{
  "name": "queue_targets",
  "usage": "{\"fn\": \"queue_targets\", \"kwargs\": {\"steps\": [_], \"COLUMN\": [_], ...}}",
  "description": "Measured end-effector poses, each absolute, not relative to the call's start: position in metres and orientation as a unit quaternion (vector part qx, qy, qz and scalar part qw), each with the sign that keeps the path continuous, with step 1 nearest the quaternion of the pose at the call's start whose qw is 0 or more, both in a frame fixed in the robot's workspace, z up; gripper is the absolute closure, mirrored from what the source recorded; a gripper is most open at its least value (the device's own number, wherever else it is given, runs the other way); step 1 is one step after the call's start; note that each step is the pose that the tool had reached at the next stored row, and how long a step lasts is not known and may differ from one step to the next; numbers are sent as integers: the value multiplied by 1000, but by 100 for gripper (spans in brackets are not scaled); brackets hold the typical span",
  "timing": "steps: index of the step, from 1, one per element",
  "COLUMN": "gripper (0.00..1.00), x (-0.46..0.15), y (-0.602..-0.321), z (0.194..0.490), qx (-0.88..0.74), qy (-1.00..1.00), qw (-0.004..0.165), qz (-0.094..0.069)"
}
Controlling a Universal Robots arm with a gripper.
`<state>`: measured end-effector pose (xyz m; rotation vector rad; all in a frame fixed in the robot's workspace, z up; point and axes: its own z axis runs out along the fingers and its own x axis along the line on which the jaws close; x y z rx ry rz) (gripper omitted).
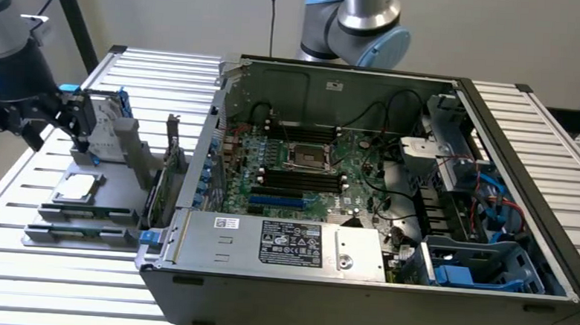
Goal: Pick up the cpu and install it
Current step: 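Pick up the cpu and move it towards the insertion slot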
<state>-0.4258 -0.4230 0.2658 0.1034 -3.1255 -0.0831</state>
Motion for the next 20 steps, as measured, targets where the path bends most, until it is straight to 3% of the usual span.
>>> {"fn": "queue_targets", "kwargs": {"steps": [20], "gripper": [29], "x": [-426], "y": [-426], "z": [230], "qx": [33], "qy": [-999], "qw": [7], "qz": [-21]}}
